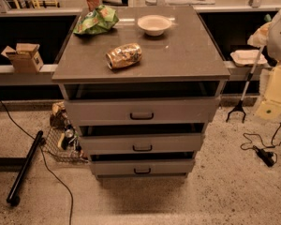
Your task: Open bottom drawer
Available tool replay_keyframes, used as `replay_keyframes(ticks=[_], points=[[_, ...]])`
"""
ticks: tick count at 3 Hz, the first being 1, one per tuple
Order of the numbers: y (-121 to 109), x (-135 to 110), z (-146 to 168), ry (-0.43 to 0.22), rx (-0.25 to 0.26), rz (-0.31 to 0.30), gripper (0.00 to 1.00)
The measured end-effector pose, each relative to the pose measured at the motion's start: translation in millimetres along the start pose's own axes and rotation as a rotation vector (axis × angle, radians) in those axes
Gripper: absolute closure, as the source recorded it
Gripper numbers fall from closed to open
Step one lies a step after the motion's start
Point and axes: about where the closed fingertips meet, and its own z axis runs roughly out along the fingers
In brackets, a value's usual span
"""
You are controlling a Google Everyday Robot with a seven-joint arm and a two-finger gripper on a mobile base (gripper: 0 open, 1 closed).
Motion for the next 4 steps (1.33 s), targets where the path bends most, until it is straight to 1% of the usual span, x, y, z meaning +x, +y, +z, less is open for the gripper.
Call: replay_keyframes(ticks=[2, 3, 4], points=[[0, 0, 4, -0.007, -0.007, 0.0, 0.0], [4, 5, 41, -0.005, -0.021, -0.021, 0.0], [12, 13, 134, -0.074, -0.065, -0.049, 0.0]])
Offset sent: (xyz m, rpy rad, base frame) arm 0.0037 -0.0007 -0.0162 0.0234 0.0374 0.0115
